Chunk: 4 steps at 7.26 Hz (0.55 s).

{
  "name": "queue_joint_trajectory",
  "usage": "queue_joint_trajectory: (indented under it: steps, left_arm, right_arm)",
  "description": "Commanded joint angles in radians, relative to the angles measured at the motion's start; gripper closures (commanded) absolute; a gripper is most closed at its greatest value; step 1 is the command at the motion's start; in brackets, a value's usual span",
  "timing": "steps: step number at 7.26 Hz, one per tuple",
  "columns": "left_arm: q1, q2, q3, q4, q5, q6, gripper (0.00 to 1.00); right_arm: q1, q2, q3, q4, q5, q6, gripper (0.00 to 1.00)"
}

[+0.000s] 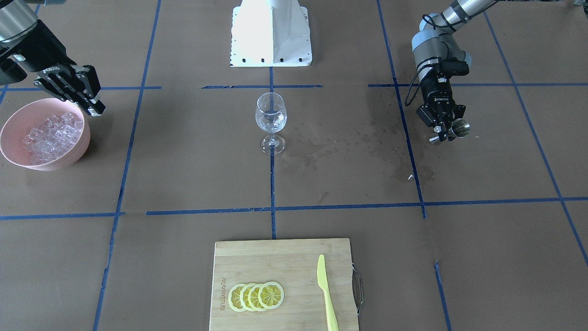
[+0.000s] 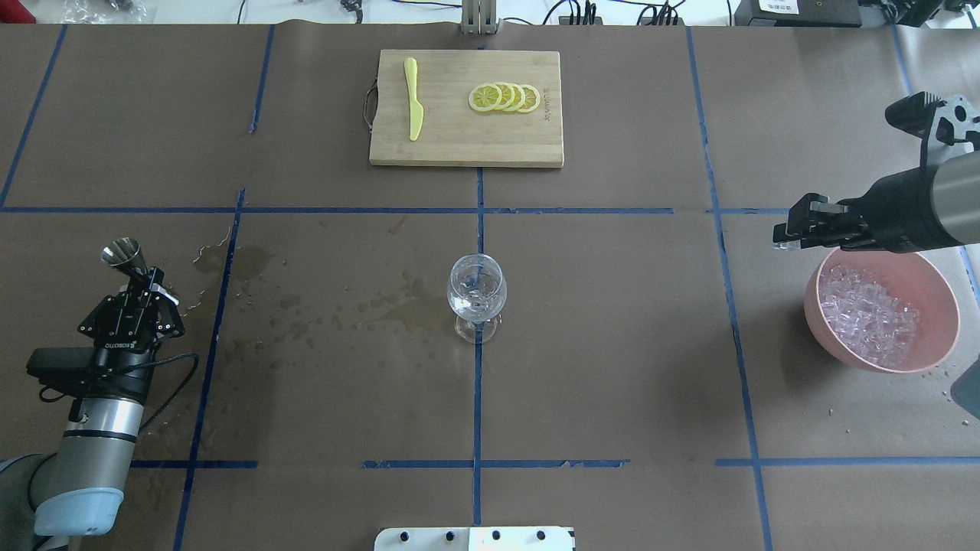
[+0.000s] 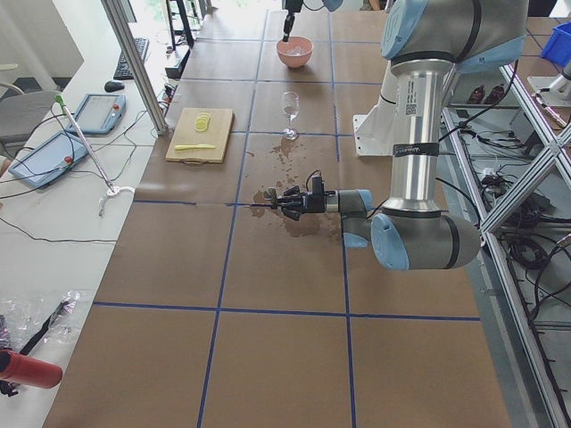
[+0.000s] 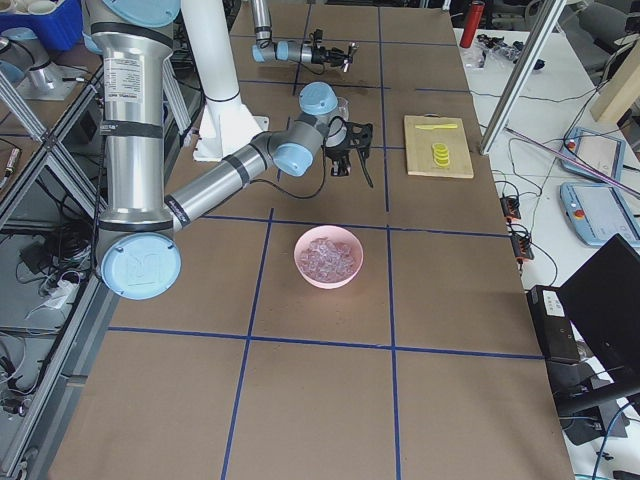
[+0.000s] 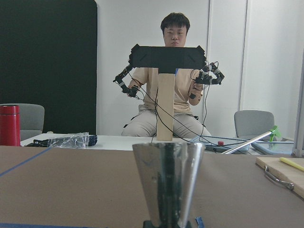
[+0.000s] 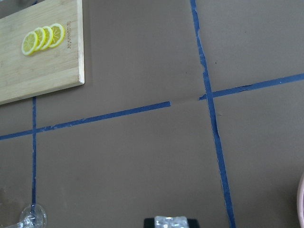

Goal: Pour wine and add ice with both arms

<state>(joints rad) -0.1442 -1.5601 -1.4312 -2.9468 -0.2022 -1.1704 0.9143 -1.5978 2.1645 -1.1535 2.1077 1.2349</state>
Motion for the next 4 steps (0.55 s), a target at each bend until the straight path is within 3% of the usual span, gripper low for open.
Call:
queue_joint_trajectory:
  steps: [1,4]
  left_arm:
    - [0.0,0.0,0.0,0.003,-0.003,0.0,0.97]
    - [0.0,0.002,0.0,0.003,-0.006,0.0,0.9]
  right_arm:
    - [0.0,0.001,0.0,0.0,0.0,0.0,1.0]
    - [0.0,-0.001,0.0,0.0,0.0,0.0,1.0]
